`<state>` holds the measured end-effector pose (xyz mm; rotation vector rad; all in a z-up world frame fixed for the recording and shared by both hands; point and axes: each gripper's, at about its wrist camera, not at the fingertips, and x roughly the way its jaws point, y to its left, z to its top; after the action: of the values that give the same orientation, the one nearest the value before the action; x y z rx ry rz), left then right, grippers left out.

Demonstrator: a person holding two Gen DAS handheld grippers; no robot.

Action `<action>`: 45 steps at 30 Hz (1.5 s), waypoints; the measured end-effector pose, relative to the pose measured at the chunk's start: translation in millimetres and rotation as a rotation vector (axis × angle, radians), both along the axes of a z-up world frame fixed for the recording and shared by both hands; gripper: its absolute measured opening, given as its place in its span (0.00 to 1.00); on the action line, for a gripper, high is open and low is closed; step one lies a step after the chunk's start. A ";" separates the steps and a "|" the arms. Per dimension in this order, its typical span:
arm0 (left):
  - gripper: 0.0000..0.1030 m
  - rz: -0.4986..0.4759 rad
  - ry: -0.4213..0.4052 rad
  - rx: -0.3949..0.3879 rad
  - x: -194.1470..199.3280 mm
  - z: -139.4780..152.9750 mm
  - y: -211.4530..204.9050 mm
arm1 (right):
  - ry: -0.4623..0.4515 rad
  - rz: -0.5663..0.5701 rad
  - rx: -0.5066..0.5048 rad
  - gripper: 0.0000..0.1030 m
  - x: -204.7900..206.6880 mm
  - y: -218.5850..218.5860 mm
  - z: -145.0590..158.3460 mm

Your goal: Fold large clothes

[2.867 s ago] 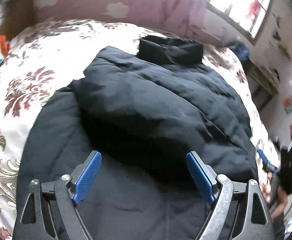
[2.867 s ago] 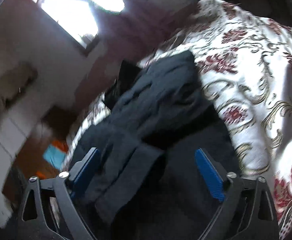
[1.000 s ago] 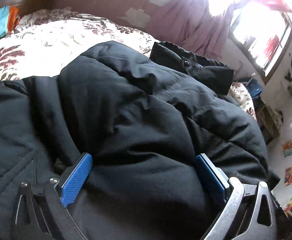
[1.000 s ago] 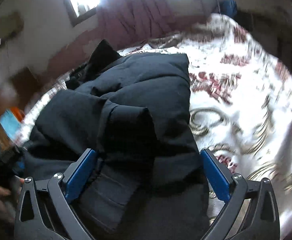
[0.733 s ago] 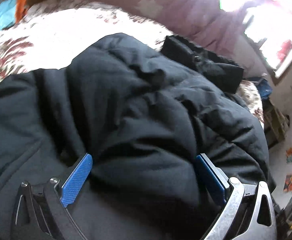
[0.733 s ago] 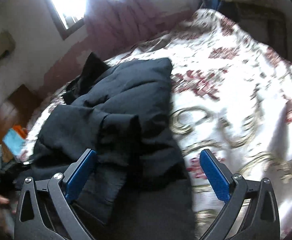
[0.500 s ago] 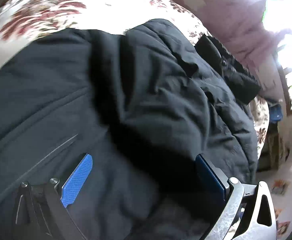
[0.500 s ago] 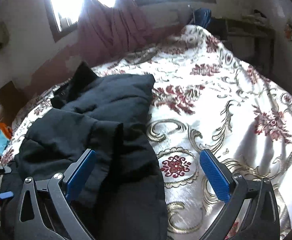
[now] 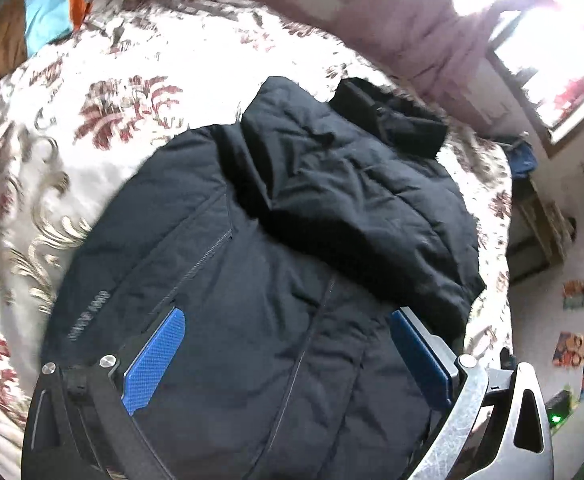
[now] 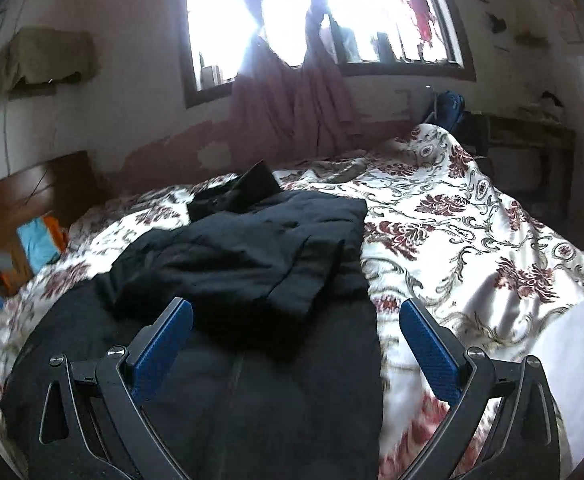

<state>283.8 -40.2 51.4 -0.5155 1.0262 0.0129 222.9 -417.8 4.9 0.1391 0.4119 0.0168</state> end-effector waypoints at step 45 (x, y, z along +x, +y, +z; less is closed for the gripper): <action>1.00 -0.003 -0.204 0.179 366.7 -26.8 -6.6 | 0.237 0.049 -0.067 0.95 416.4 83.3 62.6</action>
<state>650.5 -46.8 24.6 -0.3444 0.8169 0.0477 639.3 -334.4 67.5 0.0643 0.6518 0.0348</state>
